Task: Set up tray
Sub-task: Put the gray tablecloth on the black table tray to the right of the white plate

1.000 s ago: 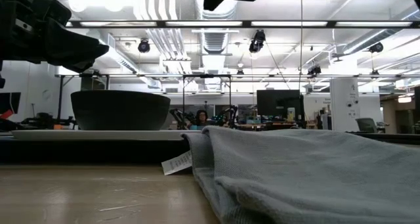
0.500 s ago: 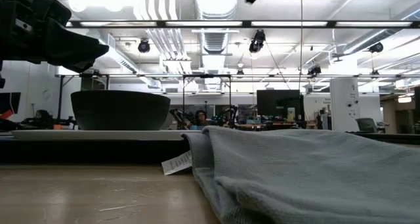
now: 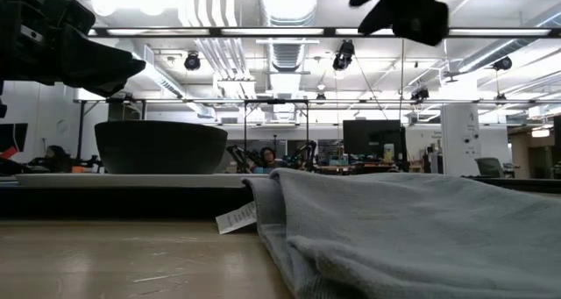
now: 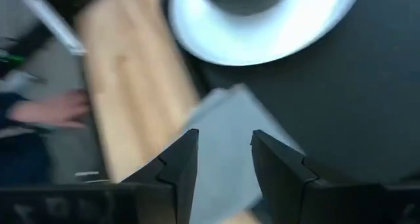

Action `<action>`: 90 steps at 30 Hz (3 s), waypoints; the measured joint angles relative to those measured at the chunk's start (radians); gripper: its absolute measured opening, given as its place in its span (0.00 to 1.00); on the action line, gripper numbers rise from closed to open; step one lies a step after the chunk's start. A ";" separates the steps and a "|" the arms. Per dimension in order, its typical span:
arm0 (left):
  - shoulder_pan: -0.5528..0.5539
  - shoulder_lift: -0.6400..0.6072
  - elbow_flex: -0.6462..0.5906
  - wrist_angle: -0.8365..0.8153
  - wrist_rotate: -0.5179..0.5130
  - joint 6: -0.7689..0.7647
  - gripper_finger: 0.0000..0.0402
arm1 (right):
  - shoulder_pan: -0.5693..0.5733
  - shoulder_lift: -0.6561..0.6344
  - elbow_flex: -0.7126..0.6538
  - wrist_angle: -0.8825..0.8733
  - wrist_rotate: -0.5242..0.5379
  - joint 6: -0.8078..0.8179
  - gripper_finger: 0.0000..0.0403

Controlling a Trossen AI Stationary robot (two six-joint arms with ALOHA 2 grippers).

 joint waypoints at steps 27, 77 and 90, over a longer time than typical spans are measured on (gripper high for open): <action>0.000 0.006 0.000 0.000 0.000 0.000 0.26 | 0.240 0.201 -0.172 0.247 0.092 0.439 0.33; 0.000 0.034 0.000 0.000 0.000 0.000 0.26 | 0.226 0.364 -0.198 0.387 0.155 0.371 0.30; 0.000 0.034 0.000 0.000 0.000 0.000 0.26 | 0.221 0.364 -0.217 0.382 0.159 0.323 0.03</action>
